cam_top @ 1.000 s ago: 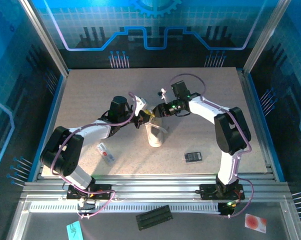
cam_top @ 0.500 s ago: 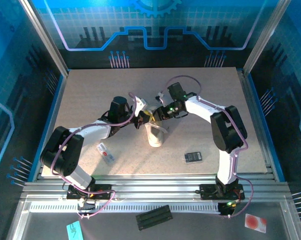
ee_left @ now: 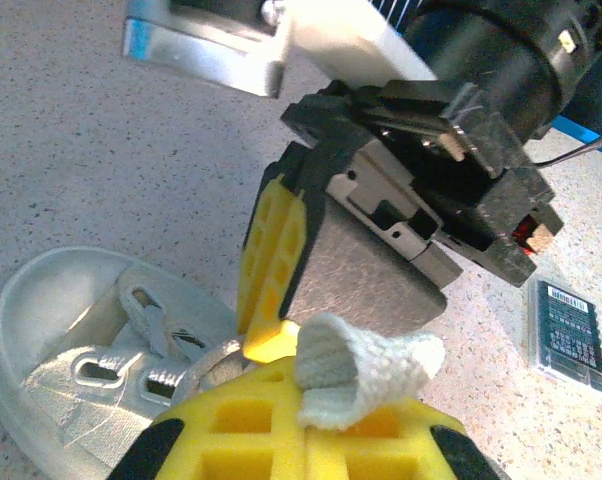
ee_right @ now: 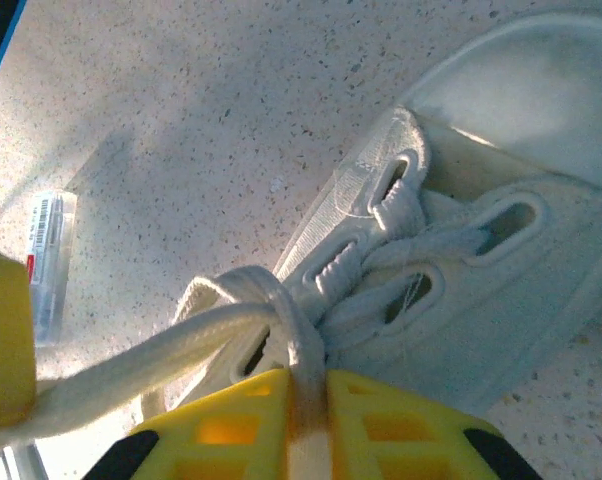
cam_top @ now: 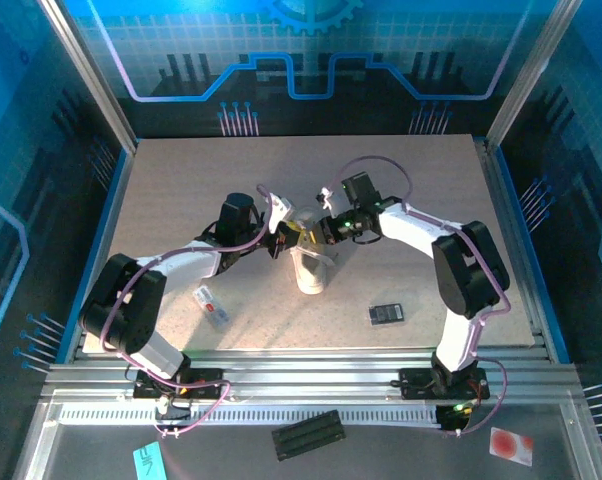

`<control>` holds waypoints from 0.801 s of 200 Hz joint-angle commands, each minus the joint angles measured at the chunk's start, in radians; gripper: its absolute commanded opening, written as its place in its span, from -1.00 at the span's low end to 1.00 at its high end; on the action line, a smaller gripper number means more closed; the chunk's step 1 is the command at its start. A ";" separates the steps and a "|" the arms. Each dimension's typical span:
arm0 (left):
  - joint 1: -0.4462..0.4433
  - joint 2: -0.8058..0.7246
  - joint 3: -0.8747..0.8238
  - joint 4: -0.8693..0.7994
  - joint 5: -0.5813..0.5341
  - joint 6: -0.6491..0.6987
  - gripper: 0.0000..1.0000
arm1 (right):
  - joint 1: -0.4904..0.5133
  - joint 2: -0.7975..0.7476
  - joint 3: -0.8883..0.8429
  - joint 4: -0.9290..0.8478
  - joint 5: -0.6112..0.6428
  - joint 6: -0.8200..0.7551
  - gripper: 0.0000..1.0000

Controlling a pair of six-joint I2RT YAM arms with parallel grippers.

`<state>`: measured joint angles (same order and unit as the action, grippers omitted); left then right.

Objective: Tie the shoes

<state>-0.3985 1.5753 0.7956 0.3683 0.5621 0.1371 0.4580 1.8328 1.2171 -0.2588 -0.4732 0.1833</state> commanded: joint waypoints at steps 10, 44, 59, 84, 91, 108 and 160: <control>0.003 -0.028 0.003 -0.023 0.001 -0.008 -1.00 | -0.004 -0.054 -0.050 0.105 0.040 0.049 -0.69; 0.003 -0.032 0.001 -0.029 -0.005 -0.007 -1.00 | -0.005 -0.058 -0.062 0.110 0.059 0.073 -0.73; 0.003 -0.032 0.002 -0.031 -0.004 -0.007 -1.00 | -0.006 -0.060 -0.067 0.117 0.047 0.071 -0.73; 0.003 -0.032 0.006 -0.034 0.001 -0.007 -1.00 | -0.013 -0.059 -0.061 0.128 -0.010 0.053 -0.60; 0.003 -0.032 0.008 -0.035 0.003 -0.007 -1.00 | -0.017 -0.056 -0.053 0.124 -0.022 0.052 -0.52; 0.003 -0.032 0.009 -0.039 0.006 -0.004 -1.00 | -0.028 -0.043 -0.023 0.101 -0.051 0.043 -0.41; 0.003 -0.029 0.013 -0.037 0.010 -0.004 -1.00 | -0.033 0.062 0.118 -0.067 -0.118 -0.060 -0.34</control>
<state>-0.3985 1.5696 0.7956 0.3443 0.5621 0.1326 0.4309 1.8450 1.2785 -0.2363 -0.5282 0.1883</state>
